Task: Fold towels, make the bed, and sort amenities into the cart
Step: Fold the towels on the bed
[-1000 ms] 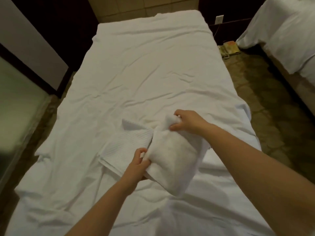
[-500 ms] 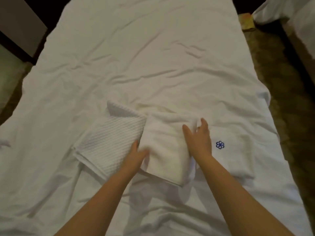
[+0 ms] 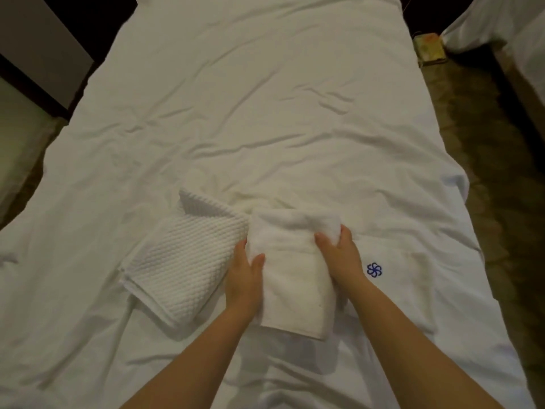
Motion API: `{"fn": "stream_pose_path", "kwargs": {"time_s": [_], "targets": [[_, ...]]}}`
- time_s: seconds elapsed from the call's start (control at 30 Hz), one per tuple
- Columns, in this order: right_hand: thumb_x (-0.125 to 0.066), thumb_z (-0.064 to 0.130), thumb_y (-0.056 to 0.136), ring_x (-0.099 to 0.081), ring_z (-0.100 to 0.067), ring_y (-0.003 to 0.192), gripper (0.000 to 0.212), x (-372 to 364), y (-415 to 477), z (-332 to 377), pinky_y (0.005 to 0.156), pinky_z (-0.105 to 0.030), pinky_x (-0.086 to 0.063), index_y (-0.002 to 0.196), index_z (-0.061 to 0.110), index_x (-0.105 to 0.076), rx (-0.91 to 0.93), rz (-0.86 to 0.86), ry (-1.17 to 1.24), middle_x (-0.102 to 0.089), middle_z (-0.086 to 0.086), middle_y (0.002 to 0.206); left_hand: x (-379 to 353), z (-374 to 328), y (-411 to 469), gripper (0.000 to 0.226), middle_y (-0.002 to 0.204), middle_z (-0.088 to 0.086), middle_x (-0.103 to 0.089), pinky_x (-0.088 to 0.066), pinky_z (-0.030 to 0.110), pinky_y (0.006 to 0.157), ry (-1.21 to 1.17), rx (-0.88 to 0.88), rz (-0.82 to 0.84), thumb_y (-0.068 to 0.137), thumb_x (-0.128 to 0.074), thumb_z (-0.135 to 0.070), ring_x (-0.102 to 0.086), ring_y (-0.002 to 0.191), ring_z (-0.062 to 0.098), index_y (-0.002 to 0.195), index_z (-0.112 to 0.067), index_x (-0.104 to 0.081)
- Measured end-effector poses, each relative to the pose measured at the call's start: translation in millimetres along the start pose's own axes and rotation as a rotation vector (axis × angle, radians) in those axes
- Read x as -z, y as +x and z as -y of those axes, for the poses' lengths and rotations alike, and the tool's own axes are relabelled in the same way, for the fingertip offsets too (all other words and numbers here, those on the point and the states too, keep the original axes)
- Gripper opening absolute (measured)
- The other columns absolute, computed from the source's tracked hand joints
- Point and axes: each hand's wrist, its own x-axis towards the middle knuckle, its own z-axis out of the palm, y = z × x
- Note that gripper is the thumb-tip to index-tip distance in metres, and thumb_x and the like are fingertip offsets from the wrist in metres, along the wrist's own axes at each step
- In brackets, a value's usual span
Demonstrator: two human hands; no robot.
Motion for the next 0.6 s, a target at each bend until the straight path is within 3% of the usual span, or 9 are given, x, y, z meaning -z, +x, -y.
{"fn": "stream_pose_path", "kwargs": {"time_s": [0.1, 0.17, 0.23, 0.27, 0.37, 0.47, 0.6], "targets": [[-0.060, 0.032, 0.091, -0.049, -0.015, 0.109, 0.059, -2, 3, -2, 0.087, -0.027, -0.038, 0.143, 0.021, -0.033, 0.068, -0.014, 0.106, -0.049, -0.001, 0.135, -3, 3, -3, 0.044, 0.140, 0.007, -0.047, -0.024, 0.016, 0.100, -0.020, -0.132, -0.137, 0.099, -0.045, -0.022, -0.043, 0.128, 0.023, 0.142, -0.014, -0.040], [-0.061, 0.032, 0.091, -0.049, -0.017, 0.111, 0.062, -5, 6, -3, 0.088, -0.028, -0.039, 0.144, 0.022, -0.031, 0.059, -0.033, 0.073, -0.048, -0.002, 0.136, -7, 6, 3, 0.046, 0.129, 0.007, -0.050, -0.029, 0.019, 0.094, 0.049, -0.117, -0.115, 0.098, -0.047, -0.023, -0.047, 0.119, 0.026, 0.144, -0.023, -0.038], [-0.060, 0.035, 0.090, -0.042, -0.026, 0.127, 0.068, -10, 9, -5, 0.100, -0.035, -0.037, 0.147, 0.020, -0.026, 0.075, -0.101, -0.182, -0.040, -0.007, 0.144, -9, 7, 10, 0.052, 0.122, 0.012, -0.049, -0.039, 0.034, 0.090, 0.268, -0.110, -0.123, 0.095, -0.053, -0.022, -0.050, 0.111, 0.032, 0.144, -0.030, -0.038], [-0.057, 0.037, 0.092, -0.033, -0.027, 0.133, 0.068, -12, 9, -3, 0.105, -0.038, -0.030, 0.149, 0.019, -0.024, 0.131, -0.167, -0.377, -0.034, -0.007, 0.149, -11, 5, 13, 0.054, 0.126, 0.015, -0.050, -0.041, 0.042, 0.089, 0.393, -0.199, -0.152, 0.092, -0.057, -0.021, -0.050, 0.112, 0.034, 0.143, -0.028, -0.041], [-0.046, 0.031, 0.092, -0.025, -0.023, 0.135, 0.054, -25, 0, 4, 0.107, -0.042, -0.017, 0.144, 0.021, -0.036, 0.528, -0.348, -0.738, -0.039, -0.006, 0.149, -21, 0, 17, 0.049, 0.139, 0.014, -0.050, -0.030, 0.049, 0.101, 0.546, -0.486, -0.147, 0.091, -0.045, -0.030, -0.039, 0.129, 0.025, 0.139, -0.022, -0.042], [-0.036, 0.035, 0.088, -0.027, -0.024, 0.137, 0.053, -46, -3, -25, 0.109, -0.048, -0.015, 0.139, 0.023, -0.042, 0.624, -0.153, -0.958, -0.043, -0.004, 0.147, -36, 15, 20, 0.052, 0.148, 0.007, -0.040, -0.019, 0.048, 0.106, 0.669, -0.485, 0.017, 0.093, -0.031, -0.040, -0.030, 0.136, 0.021, 0.142, -0.022, -0.035], [-0.028, 0.043, 0.092, -0.022, -0.025, 0.142, 0.058, -50, 17, -51, 0.112, -0.050, -0.011, 0.146, 0.023, -0.032, 0.454, 0.028, -1.034, -0.032, -0.006, 0.154, -51, 28, 40, 0.059, 0.150, 0.010, -0.037, -0.035, 0.052, 0.105, 0.719, -0.371, 0.218, 0.091, -0.029, -0.044, -0.037, 0.137, 0.025, 0.144, -0.021, -0.035]]}}
